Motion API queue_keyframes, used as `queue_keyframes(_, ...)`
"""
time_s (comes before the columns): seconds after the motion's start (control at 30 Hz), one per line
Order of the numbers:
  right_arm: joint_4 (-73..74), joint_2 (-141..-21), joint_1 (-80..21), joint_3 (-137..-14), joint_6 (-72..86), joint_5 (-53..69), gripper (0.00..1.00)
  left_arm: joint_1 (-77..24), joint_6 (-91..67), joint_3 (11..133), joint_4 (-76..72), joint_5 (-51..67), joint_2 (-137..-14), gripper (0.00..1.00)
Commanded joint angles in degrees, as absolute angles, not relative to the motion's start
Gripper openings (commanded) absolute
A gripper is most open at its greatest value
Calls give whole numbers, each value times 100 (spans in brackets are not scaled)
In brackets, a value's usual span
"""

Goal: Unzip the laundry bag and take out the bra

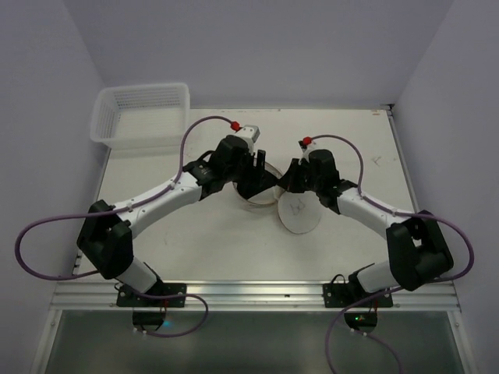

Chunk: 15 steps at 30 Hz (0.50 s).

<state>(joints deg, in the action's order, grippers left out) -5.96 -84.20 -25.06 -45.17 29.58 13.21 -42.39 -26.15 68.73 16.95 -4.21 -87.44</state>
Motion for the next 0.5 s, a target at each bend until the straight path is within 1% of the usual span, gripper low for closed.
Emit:
queue_keyframes(0.0, -352, -7963, -2479, -4693, 2856, 1459, 0, -4175, -2514, 7294, 1679, -483, -9096, 72)
queue_keyframes(0.13, -299, -7761, -2479, -4729, 2971, 1520, 0, -4166, -2443, 7672, 1933, -632, -9518, 72)
queue_keyframes(0.3, -299, -7673, -2487, -4711, 3059, 1600, 0, -4166, -2452, 8059, 2232, -1177, -9984, 75)
queue_keyframes(0.47, -422, -7594, -2487, -4623, 3155, 1600, 0, -4166, -2347, 8060, 2303, -1529, -10204, 75)
